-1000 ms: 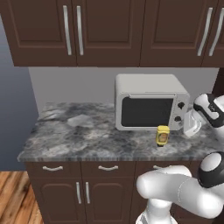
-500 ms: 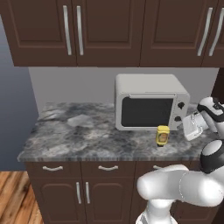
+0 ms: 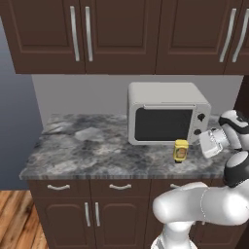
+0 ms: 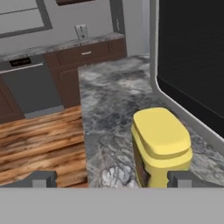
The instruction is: Place the mustard and mayonnaise from the counter to the top shelf of the fridge. If the existing items in the fridge are on the top shelf, move them to other shelves.
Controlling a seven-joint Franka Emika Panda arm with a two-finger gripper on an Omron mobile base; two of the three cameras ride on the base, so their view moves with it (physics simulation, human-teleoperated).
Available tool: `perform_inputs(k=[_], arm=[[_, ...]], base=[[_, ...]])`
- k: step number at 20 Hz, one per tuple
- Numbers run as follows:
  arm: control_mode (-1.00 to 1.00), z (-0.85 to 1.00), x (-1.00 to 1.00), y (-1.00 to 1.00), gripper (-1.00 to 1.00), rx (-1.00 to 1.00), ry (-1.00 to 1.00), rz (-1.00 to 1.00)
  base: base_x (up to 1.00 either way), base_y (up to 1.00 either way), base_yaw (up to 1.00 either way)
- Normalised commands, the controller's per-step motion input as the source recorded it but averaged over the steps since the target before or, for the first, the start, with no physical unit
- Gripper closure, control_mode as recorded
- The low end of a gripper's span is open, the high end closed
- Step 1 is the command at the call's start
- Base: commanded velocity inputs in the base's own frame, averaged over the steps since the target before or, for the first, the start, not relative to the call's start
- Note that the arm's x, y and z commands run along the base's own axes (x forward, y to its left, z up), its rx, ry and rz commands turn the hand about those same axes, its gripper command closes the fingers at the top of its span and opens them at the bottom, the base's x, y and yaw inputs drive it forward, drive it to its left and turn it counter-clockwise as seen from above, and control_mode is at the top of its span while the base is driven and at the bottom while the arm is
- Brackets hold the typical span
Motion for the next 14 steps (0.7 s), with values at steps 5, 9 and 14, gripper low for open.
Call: perform_inputs(k=[5, 9, 14], arm=[[-1.00, 0.00, 0.08, 0.01, -1.00, 0.01, -0.01, 0.01], [-1.00, 0.00, 0.15, 0.00, -1.00, 0.01, -0.04, 0.00], [-1.00, 0.00, 0.04, 0.00, -1.00, 0.10, -0.01, 0.00]], base=[[0.00, 0.00, 0.00], [0.00, 0.00, 0.00], [0.00, 0.00, 0.00]])
